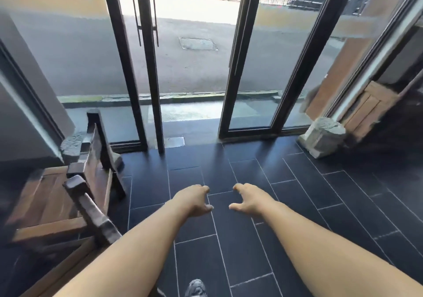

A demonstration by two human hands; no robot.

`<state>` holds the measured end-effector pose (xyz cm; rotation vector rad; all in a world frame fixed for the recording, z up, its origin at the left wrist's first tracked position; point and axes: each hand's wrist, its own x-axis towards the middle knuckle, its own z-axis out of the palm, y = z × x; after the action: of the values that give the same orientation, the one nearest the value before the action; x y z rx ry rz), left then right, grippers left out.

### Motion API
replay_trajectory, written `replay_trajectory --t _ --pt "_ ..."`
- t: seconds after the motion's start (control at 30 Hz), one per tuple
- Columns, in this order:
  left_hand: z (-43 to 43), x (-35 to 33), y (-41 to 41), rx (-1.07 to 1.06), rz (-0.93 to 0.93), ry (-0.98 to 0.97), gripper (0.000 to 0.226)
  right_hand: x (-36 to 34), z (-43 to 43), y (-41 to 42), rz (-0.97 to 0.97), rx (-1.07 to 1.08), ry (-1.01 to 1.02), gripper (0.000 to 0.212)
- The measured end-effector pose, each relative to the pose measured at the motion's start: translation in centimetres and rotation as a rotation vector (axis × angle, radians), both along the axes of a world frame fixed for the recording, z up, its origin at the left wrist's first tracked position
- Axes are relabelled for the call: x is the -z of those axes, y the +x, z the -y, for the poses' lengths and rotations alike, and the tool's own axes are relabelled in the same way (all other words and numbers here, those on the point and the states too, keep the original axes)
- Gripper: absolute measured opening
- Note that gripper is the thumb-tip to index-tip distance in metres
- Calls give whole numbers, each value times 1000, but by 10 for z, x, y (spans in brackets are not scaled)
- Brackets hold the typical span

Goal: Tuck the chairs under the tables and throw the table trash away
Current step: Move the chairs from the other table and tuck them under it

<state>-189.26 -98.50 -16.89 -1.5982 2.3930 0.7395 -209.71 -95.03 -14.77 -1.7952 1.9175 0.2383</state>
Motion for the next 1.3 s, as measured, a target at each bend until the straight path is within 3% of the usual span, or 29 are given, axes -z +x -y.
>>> replay_trajectory --t 0.37,0.73,0.93,1.07,1.3 --pt "114 -1 62 -364 32 23 61 5 193 71 84 -411 -19 70" --pt "129 -8 125 -1014 66 73 62 1 317 190 119 -1050 -21 63" --pt "101 -27 130 -1336 54 30 61 -7 325 250 182 -1348 -16 71" --pt "64 -27 140 -1524 49 33 49 -5 300 293 215 -1535 23 63" --pt "14 -17 167 -1759 26 -22 53 2 253 368 176 -1805 12 59"
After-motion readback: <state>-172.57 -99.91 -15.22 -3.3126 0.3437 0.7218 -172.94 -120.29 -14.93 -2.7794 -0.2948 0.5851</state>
